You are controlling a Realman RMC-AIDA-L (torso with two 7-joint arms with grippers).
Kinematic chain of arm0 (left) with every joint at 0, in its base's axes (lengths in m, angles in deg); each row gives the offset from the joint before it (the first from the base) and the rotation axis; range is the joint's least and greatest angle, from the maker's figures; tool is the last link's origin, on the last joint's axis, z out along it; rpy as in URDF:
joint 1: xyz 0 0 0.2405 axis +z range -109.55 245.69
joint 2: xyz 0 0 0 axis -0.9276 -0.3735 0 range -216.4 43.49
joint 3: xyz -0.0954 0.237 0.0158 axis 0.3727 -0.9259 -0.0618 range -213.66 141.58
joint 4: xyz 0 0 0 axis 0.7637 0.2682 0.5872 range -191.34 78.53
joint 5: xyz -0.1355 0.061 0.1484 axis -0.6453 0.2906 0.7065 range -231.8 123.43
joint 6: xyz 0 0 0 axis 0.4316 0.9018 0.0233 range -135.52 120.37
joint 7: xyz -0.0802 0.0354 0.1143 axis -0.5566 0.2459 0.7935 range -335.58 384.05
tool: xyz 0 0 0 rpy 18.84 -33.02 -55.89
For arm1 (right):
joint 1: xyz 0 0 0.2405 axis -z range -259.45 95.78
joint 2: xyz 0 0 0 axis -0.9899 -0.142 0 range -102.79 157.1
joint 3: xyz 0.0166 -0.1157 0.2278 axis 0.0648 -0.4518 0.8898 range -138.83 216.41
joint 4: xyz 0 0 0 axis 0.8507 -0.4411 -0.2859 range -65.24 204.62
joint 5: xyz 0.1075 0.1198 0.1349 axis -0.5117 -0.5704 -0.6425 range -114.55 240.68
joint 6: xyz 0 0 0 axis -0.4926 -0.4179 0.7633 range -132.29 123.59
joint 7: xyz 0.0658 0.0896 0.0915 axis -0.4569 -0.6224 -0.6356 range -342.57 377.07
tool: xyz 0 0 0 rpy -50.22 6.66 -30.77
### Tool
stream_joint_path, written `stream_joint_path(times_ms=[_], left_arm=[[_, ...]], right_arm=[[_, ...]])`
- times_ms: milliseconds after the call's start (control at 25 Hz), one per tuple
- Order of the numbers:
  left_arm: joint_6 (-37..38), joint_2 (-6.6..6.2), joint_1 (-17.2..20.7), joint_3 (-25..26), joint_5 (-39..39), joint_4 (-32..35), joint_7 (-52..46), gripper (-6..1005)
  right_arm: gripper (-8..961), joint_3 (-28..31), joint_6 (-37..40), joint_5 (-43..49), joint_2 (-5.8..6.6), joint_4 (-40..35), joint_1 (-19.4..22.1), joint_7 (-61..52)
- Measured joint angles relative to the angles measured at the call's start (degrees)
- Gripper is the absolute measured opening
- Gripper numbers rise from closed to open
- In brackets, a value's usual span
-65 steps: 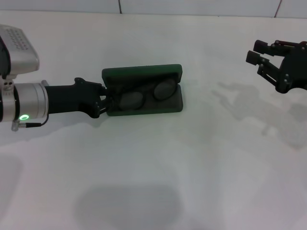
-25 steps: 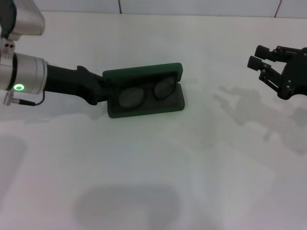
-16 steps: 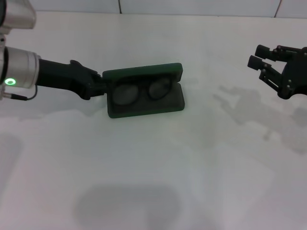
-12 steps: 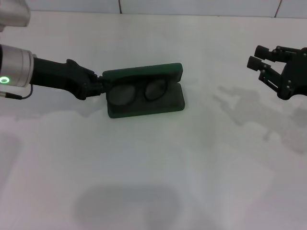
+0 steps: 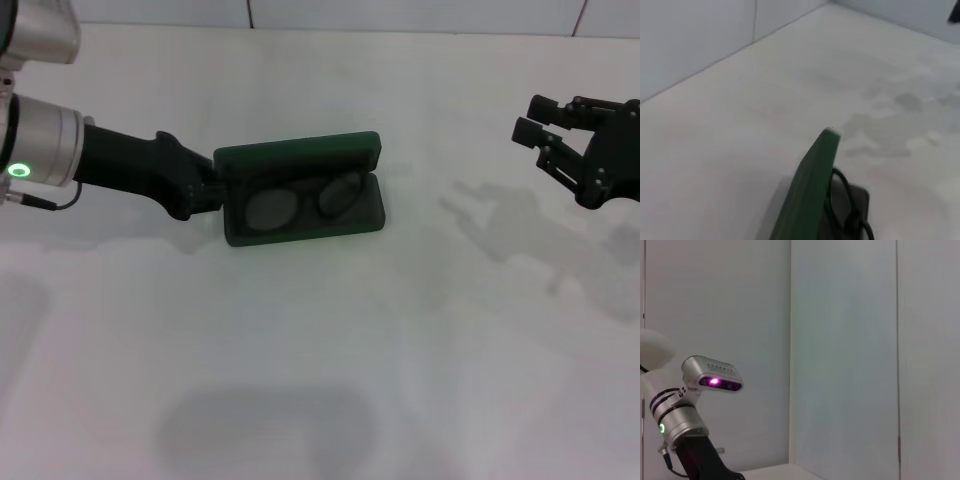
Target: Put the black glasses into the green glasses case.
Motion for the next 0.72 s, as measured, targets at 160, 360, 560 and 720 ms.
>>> stream_joint_path(times_ms=[160, 360, 560, 720], left_arm=[[1.80, -0.03, -0.04, 0.05, -2.17, 0.01, 0.87, 119], [2.00, 0.15, -0.09, 0.06, -2.82, 0.34, 2.01, 111], [0.79, 0.23, -0.50, 0.05, -2.18, 0.77, 0.65, 103], [-1.49, 0.43, -0.53, 0.05, -1.74, 0.79, -0.16, 90]], right_arm=[[357, 0.00, 0.04, -0.06, 0.00, 0.07, 0.02, 0.03], [361, 0.00, -0.01, -0.08, 0.00, 0.11, -0.13, 0.24], [365, 0.00, -0.08, 0.12, 0.00, 0.32, -0.55, 0.38], [368, 0.00, -0.06, 0.15, 0.03, 0.35, -0.26, 0.46]])
